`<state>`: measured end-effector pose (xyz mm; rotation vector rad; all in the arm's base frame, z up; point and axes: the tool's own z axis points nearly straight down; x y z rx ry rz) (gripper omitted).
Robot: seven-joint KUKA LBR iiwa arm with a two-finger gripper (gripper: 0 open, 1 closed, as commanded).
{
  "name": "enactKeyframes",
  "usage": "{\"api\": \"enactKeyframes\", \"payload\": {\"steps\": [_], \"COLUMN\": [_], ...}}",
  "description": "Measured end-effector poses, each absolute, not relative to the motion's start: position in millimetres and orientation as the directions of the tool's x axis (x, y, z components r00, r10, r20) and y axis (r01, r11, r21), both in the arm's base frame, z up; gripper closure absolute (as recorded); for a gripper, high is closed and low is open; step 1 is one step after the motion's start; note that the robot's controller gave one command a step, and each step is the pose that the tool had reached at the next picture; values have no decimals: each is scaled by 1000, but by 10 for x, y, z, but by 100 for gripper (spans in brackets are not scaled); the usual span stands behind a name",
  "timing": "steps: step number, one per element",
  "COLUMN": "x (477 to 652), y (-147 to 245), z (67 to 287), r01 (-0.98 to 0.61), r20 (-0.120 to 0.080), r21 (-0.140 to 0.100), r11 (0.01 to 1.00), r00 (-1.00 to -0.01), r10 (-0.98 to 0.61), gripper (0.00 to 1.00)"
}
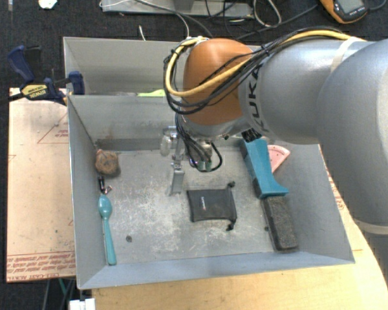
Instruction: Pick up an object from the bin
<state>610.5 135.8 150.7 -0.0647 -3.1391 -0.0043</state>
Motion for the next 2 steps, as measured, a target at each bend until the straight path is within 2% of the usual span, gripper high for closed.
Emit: {"api": "enactKeyframes", "payload": {"steps": [1, 2], "x": [6067, 5880], "y": [1168, 681], "z": [1587, 1156], "r01": [88, 70], "r20": [0, -3], "r21": [4, 5], "r11": [996, 998], "r00": [-996, -998], "r10": [88, 70], "gripper": [0, 0]}}
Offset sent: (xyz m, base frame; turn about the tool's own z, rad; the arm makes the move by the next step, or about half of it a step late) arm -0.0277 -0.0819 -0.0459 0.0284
